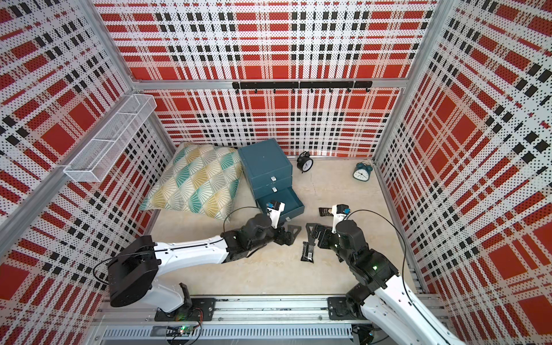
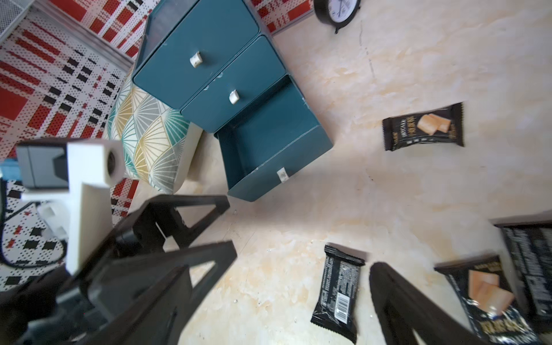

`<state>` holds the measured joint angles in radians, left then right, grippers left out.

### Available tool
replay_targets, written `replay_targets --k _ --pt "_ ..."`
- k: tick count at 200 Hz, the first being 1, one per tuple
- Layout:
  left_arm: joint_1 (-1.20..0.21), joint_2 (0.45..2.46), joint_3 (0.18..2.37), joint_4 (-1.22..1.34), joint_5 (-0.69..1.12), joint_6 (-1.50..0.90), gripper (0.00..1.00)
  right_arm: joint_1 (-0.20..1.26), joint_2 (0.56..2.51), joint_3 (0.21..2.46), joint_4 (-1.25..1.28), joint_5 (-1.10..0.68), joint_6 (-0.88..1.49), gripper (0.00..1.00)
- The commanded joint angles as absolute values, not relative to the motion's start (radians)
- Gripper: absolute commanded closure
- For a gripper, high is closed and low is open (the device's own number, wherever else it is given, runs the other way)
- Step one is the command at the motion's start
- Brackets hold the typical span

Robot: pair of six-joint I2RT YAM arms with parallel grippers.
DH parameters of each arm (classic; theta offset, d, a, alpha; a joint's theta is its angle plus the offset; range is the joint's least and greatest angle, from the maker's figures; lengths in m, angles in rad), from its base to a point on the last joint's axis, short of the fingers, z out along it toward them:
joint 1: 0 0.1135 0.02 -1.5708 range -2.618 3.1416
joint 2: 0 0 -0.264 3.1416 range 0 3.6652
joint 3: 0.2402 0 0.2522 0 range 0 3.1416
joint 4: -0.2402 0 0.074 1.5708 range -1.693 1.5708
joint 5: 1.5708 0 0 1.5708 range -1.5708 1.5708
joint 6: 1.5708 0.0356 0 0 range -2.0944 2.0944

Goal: Place the cookies into the drawer by color
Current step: Pick up the cookie at the center of the board.

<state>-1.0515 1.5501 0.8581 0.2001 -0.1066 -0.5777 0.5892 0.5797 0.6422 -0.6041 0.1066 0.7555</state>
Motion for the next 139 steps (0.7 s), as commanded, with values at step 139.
replay_targets --k 139 --pt "-1.268 1.945 1.144 -0.089 -0.298 -0.702 0.09 0.594 0.499 0.615 -0.742 0.271 0.848 0.00"
